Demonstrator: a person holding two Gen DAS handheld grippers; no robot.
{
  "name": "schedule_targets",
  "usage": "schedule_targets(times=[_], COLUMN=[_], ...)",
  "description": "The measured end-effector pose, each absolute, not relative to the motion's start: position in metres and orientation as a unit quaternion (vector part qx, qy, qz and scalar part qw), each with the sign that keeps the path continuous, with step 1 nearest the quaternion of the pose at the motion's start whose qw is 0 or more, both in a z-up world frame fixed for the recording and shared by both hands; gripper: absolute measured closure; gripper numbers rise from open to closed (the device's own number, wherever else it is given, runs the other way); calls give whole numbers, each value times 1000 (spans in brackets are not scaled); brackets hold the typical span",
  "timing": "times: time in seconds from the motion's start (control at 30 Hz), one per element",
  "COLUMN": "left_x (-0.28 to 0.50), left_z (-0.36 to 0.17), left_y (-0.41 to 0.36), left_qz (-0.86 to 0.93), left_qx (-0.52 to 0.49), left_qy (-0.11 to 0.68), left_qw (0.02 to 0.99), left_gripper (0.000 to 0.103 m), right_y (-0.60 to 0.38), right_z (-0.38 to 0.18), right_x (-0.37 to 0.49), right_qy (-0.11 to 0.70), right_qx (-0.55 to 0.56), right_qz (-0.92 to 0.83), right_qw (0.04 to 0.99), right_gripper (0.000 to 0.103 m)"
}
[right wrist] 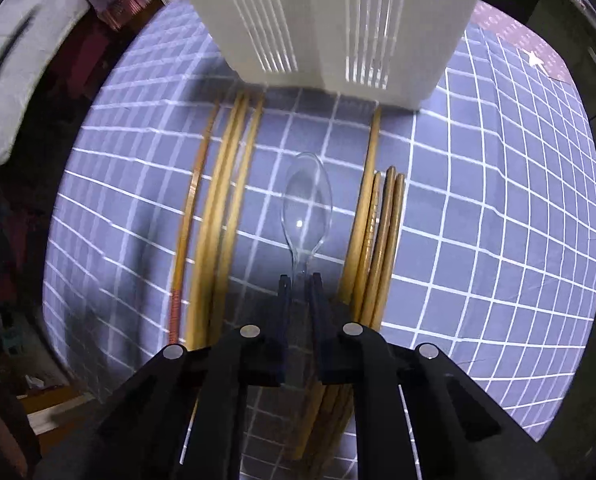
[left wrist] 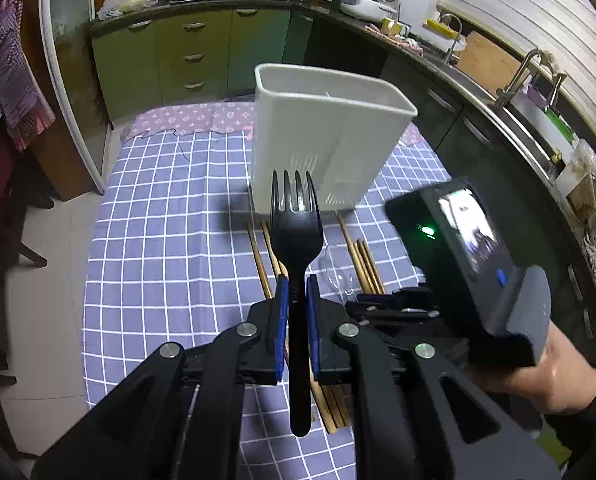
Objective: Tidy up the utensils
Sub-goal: 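Lift the fork into the white holder with the left tool while the right tool grasps the clear spoon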
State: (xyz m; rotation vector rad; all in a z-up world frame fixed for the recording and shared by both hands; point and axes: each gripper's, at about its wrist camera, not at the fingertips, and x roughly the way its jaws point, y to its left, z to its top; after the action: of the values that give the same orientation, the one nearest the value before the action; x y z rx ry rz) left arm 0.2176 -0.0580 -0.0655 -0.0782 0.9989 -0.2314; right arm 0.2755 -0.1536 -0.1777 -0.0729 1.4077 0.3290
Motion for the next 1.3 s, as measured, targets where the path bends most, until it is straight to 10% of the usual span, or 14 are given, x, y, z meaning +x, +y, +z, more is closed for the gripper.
schedule_targets(times=[0.6, 1.3], left_x=[298, 342], left_z=[51, -13], left_y=[-85, -94], left_qz=[-132, -108], left_qx=[-40, -9], left_qy=[286, 264], left_qw=[948, 959], left_gripper=[94, 87], right_y=[-232, -268], right_z=[-74, 2], right_x=[218, 225], right_qy=[492, 397], right_qx=[79, 111], right_qz=[247, 264], right_qw=[831, 872], right_gripper=[93, 93])
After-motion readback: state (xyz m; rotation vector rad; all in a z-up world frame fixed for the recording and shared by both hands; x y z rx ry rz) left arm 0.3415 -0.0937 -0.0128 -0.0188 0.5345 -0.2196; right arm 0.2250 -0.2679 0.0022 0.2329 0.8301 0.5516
